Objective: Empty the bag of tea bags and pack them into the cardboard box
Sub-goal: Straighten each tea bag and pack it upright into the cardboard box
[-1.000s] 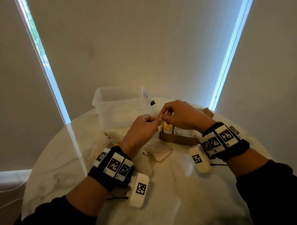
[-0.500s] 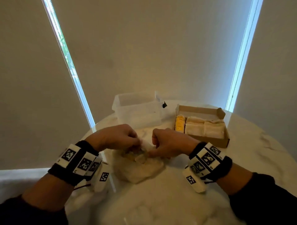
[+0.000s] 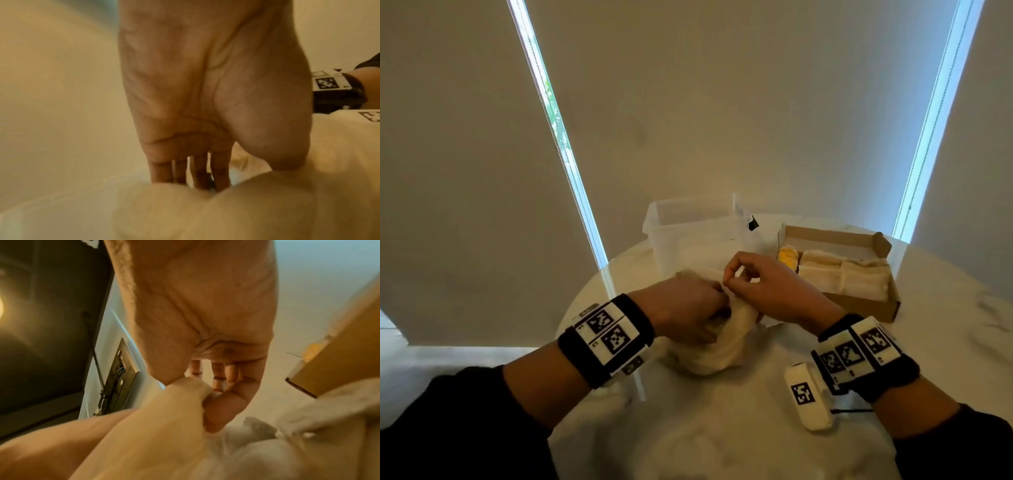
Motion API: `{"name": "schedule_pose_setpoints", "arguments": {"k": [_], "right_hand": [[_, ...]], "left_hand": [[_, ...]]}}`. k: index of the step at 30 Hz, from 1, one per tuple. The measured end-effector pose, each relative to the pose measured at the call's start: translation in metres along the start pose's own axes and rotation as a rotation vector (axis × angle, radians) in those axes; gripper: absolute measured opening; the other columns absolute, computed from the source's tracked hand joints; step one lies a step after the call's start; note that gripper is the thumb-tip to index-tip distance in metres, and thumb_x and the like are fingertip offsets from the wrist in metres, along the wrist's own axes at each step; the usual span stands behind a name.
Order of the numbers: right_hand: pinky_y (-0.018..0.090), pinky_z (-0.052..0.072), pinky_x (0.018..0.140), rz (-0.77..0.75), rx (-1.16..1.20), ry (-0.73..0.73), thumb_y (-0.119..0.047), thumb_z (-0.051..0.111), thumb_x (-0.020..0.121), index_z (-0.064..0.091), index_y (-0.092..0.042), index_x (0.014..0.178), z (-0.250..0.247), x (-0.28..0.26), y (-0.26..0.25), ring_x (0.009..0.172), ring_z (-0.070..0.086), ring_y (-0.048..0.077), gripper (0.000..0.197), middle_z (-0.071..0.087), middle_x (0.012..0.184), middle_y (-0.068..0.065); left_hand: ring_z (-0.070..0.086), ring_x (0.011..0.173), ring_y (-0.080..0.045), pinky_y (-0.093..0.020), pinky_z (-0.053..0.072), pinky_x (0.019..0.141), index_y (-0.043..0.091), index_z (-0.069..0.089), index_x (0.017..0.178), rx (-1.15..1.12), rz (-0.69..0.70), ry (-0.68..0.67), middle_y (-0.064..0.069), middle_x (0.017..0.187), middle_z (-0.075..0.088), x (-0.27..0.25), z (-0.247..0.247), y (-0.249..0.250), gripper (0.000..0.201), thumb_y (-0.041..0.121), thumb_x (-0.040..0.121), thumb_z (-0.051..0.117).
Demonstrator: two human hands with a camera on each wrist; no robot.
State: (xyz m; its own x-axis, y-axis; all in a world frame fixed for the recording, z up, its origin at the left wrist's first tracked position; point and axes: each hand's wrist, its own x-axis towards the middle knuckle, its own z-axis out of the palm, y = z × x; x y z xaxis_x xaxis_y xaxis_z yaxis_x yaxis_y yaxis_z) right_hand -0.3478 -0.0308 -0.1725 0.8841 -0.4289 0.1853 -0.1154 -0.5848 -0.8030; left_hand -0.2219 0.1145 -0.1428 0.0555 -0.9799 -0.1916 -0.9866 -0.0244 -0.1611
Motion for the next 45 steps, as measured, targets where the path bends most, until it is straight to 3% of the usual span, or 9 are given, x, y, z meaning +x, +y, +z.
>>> {"name": "schedule_pose_setpoints", "arguments": {"k": [6,10,16,20,26,32,39,42,45], "right_hand": [[0.027,0.06,0.056,0.0,0.055,0.047,-0.018,0.057,0.106,0.077,-0.014,0.085,-0.003,0.001,0.007,0.073,0.073,0.02,0.03,0.075,0.081,-0.013],[0.026,0.061,0.059,0.038,0.037,0.046,-0.022,0.06,0.105,0.079,-0.019,0.084,-0.003,0.0,0.008,0.077,0.074,0.024,0.029,0.077,0.087,-0.005],[0.03,0.066,0.074,0.191,0.096,-0.15,-0.036,0.076,0.095,0.074,-0.021,0.111,-0.005,-0.009,0.001,0.1,0.073,0.017,0.022,0.073,0.114,0.0],[0.023,0.062,0.069,0.218,0.021,-0.221,-0.024,0.083,0.089,0.064,-0.024,0.121,-0.005,-0.01,-0.004,0.097,0.071,0.017,0.037,0.065,0.119,0.002],[0.038,0.067,0.082,0.263,-0.051,-0.245,-0.023,0.085,0.087,0.06,-0.028,0.123,-0.005,-0.008,-0.002,0.101,0.072,0.024,0.044,0.067,0.116,0.002],[0.015,0.054,0.059,0.23,-0.054,-0.228,-0.017,0.082,0.091,0.056,-0.031,0.13,0.002,-0.007,-0.003,0.094,0.064,0.012,0.049,0.057,0.122,-0.003],[0.038,0.065,0.09,0.183,0.419,-0.332,-0.011,0.073,0.1,0.049,-0.028,0.146,0.007,-0.006,0.004,0.109,0.077,0.025,0.054,0.074,0.126,0.01],[0.036,0.066,0.085,0.185,0.4,-0.325,-0.013,0.068,0.104,0.051,-0.025,0.144,0.006,-0.005,0.004,0.105,0.079,0.024,0.046,0.078,0.122,0.009],[0.033,0.066,0.075,0.16,0.376,-0.083,-0.022,0.062,0.107,0.058,-0.019,0.135,-0.01,0.0,0.006,0.095,0.081,0.021,0.029,0.081,0.111,0.004]], "left_hand": [[0.056,0.129,-0.034,-0.042,0.045,0.112,0.028,0.028,0.165,0.199,-0.103,-0.144,-0.009,0.172,0.023,0.014,0.008,0.007,0.064,0.03,0.106,0.053],[0.061,0.12,-0.036,-0.048,0.054,0.105,0.023,0.028,0.165,0.171,-0.073,-0.201,-0.015,0.157,0.042,0.019,0.003,-0.001,0.068,0.018,0.104,0.058],[0.056,0.104,-0.021,-0.034,0.051,0.088,0.019,0.05,0.154,-0.084,-0.09,-0.241,-0.006,0.141,0.057,0.017,-0.004,-0.009,0.062,-0.001,0.096,0.06],[0.062,0.12,-0.02,-0.045,0.054,0.105,0.029,0.067,0.137,-0.191,-0.028,-0.133,0.003,0.138,0.066,0.013,0.002,-0.024,0.055,0.002,0.089,0.07],[0.06,0.103,-0.002,-0.022,0.051,0.092,0.045,0.067,0.11,-0.454,0.07,0.133,0.022,0.114,0.065,-0.005,-0.012,-0.046,0.038,0.015,0.09,0.081],[0.064,0.113,-0.015,-0.033,0.056,0.101,0.029,0.076,0.104,-0.712,0.078,0.32,0.012,0.114,0.07,-0.016,-0.021,-0.065,0.02,0.02,0.089,0.086],[0.073,0.114,-0.026,-0.043,0.061,0.097,0.009,0.072,0.105,-0.925,0.021,0.482,-0.005,0.117,0.076,-0.028,-0.037,-0.091,0.022,0.005,0.086,0.083],[0.073,0.116,-0.032,-0.046,0.064,0.094,0.004,0.069,0.106,-0.971,0.026,0.516,-0.013,0.118,0.075,-0.033,-0.049,-0.092,0.021,-0.003,0.088,0.078],[0.073,0.113,-0.037,-0.056,0.06,0.095,0.005,0.069,0.106,-0.974,0.079,0.504,-0.019,0.117,0.074,-0.033,-0.06,-0.078,0.024,0.003,0.085,0.082]]}}
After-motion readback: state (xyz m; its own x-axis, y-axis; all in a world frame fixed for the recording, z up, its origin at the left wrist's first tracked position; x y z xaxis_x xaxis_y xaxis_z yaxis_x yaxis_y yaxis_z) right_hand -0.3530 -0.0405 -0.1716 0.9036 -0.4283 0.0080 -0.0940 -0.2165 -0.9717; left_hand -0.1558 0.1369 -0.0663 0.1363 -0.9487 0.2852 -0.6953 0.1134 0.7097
